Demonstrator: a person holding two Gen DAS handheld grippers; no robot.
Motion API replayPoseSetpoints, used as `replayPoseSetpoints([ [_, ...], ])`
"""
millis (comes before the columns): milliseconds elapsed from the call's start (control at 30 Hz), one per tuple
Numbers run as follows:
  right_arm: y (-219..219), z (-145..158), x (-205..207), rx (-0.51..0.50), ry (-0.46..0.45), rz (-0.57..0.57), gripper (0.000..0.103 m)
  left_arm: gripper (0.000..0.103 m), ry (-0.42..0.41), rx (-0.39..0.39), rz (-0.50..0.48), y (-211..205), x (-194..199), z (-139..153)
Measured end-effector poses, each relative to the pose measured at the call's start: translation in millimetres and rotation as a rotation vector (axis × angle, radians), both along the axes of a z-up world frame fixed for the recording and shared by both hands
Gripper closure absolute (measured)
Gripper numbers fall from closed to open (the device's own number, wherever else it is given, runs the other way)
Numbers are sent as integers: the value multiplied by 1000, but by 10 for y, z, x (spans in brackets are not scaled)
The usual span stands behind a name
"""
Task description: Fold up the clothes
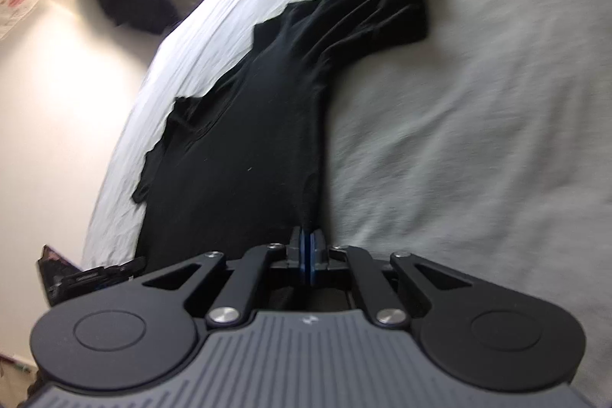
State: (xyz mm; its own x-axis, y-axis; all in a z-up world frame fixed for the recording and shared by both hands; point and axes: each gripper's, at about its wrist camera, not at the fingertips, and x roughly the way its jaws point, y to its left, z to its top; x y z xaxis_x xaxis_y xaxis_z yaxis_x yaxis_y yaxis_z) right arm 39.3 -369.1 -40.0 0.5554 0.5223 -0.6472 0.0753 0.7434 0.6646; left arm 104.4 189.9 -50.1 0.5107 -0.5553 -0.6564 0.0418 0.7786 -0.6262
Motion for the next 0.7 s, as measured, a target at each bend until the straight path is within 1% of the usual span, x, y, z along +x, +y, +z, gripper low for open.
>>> replayPoseSetpoints([
  [33, -13, 16, -16, 7, 14, -13, 97, 98, 15, 3, 13, 11, -23, 16],
  [67, -17, 31, -43, 18, 23, -15, 88, 96, 41, -9, 6, 1, -34, 21],
  [100, 37, 59, -55, 22, 34, -5, 81, 92, 65, -21, -3, -8, -47, 28],
  [133, 94, 99, -61, 25, 46, 16, 73, 83, 77, -31, -23, -10, -72, 45],
  [167, 132, 125, -101, 23, 45, 35, 57, 79, 88, -40, -42, -15, -99, 61],
  [200, 169, 149, -145, 21, 43, 55, 51, 74, 93, -39, -58, -35, -131, 73],
  [233, 206, 174, -188, 19, 41, 74, 51, 74, 99, -29, -73, -57, -167, 82],
  [267, 315, 183, -180, -10, 45, 91, 52, 74, 103, -18, -85, -77, -205, 90],
  [300, 429, 190, -169, -41, 50, 108, 62, 76, 102, -3, -91, -92, -251, 94],
  [333, 477, 186, -202, -82, 62, 115, 73, 81, 101, 13, -96, -106, -298, 97],
  [367, 520, 181, -238, -123, 75, 122, 102, 89, 101, 32, -100, -120, -345, 102],
  [400, 532, 169, -269, -144, 91, 111, 101, 101, 99, 73, -92, -125, -395, 111],
  [433, 491, 176, -311, -142, 94, 78, 102, 101, 97, 108, -82, -127, -445, 121],
  [500, 406, 191, -401, -136, 94, 22, 101, 100, 93, 123, -45, -89, -540, 151],
  [533, 394, 196, -440, -131, 94, 19, 100, 98, 97, 126, -45, -80, -582, 164],
  [567, 390, 201, -485, -130, 102, 21, 95, 98, 104, 128, -47, -74, -623, 174],
  [600, 392, 209, -530, -123, 111, 34, 87, 97, 118, 125, -63, -81, -659, 179],
  [633, 425, 223, -543, -122, 122, 49, 84, 94, 132, 122, -80, -88, -696, 183],
  [700, 458, 258, -637, -129, 129, 81, 65, 90, 159, 118, -112, -103, -769, 191],
])
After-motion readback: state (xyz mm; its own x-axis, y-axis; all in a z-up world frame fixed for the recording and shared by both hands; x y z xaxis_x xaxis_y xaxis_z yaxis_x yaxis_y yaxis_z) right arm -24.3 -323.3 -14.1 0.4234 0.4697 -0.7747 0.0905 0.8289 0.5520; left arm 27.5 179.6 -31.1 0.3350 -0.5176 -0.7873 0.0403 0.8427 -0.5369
